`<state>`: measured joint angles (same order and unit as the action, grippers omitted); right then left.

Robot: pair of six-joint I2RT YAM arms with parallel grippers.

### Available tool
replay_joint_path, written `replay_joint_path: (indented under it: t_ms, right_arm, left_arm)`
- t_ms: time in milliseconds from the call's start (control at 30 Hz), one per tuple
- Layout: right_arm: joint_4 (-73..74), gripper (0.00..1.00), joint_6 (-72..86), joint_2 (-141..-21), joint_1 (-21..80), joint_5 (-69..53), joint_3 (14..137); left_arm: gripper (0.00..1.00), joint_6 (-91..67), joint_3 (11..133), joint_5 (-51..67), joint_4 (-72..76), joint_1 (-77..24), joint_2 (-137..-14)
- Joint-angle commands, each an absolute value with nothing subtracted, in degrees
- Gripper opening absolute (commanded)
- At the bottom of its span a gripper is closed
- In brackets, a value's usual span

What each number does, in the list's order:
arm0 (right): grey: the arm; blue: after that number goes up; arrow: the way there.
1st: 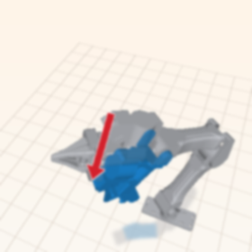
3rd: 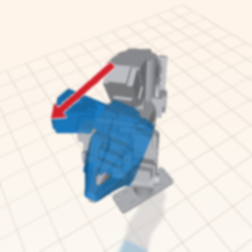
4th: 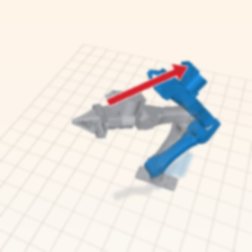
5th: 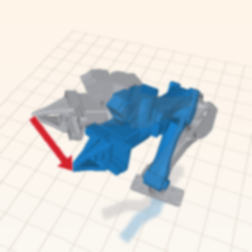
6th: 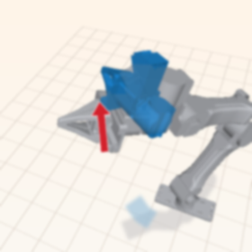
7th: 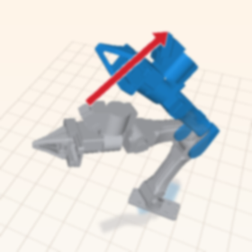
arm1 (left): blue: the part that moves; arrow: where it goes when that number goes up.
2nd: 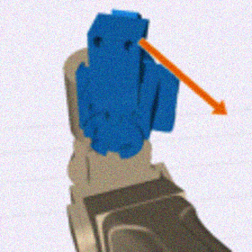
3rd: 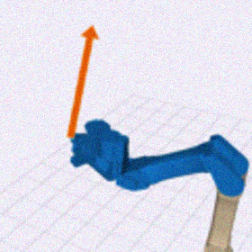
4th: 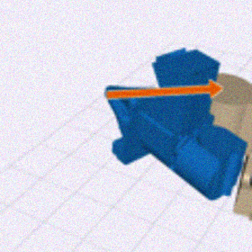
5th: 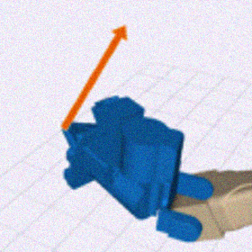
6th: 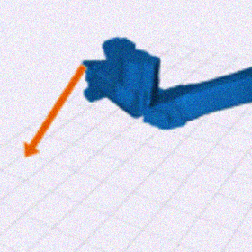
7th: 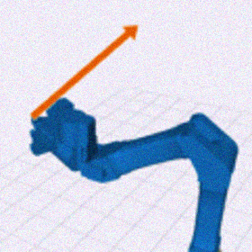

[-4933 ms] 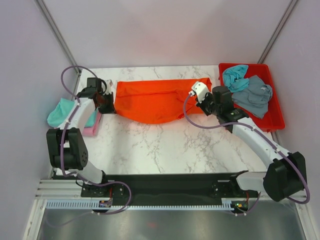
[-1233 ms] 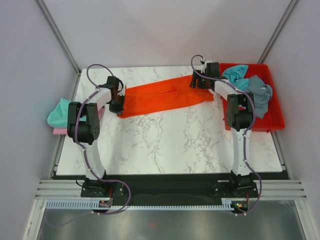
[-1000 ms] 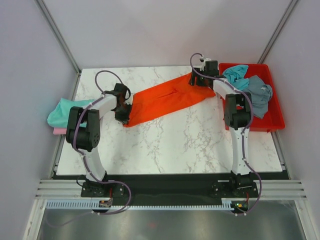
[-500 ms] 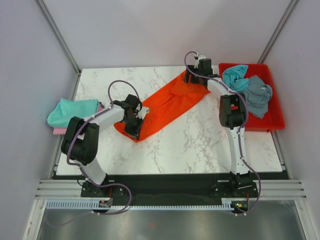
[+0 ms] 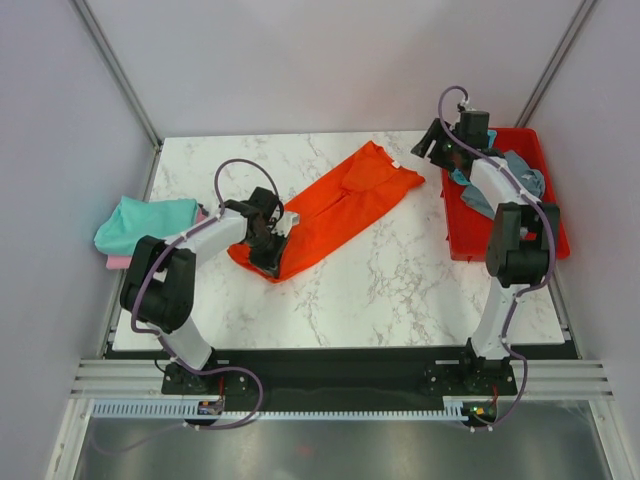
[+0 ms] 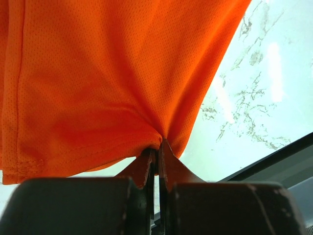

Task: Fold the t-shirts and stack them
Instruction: Fold the tshirt

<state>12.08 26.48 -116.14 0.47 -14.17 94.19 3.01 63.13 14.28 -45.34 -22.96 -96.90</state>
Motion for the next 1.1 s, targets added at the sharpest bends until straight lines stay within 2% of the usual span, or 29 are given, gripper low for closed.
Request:
replay_joint_path:
  t_ms: [0, 233, 533, 567, 600, 700, 767, 800, 900, 1067]
  right_arm:
    - [13.80, 0.74, 32.07, -115.23, 0.35, -18.80, 89.22]
    - [10.81, 0.68, 36.38, -116.89, 0.35, -21.88, 83.50]
    - [10.28, 0.65, 33.76, -123.12, 0.35, -19.16, 88.05]
    - [10.11, 0.63, 33.49, -123.92, 0.35, -19.16, 88.76]
    - [10.02, 0.52, 33.23, -124.62, 0.35, -19.07, 89.55]
    - [9.23, 0.33, 32.61, -127.26, 0.35, -18.63, 92.37]
    - [8.88, 0.27, 31.82, -129.19, 0.35, -18.11, 94.74]
    - [8.79, 0.19, 31.64, -129.81, 0.53, -17.76, 96.49]
    - [8.18, 0.08, 31.12, -133.40, 1.58, -16.53, 100.26]
    - [7.03, 0.05, 30.59, -138.77, 4.04, -15.03, 107.39]
  left_arm:
    - [0.02, 3.61, 65.30, 17.66, -45.88, -23.12, -95.10]
    - [0.02, 2.90, 65.83, 19.16, -46.41, -23.38, -94.84]
    - [0.02, 3.34, 64.95, 19.34, -46.58, -23.99, -94.40]
    - [0.02, 3.43, 64.86, 19.51, -46.58, -24.08, -94.39]
    - [0.02, 3.69, 64.86, 19.77, -46.67, -24.43, -94.39]
    - [0.02, 4.13, 64.51, 20.74, -46.85, -25.66, -94.57]
    - [0.02, 4.74, 64.25, 21.09, -47.02, -26.80, -94.66]
    - [0.02, 5.18, 63.99, 21.62, -47.02, -28.20, -94.75]
    - [0.02, 6.15, 63.81, 23.02, -47.28, -31.80, -95.45]
    - [0.02, 6.50, 65.03, 24.35, -47.46, -38.56, -97.46]
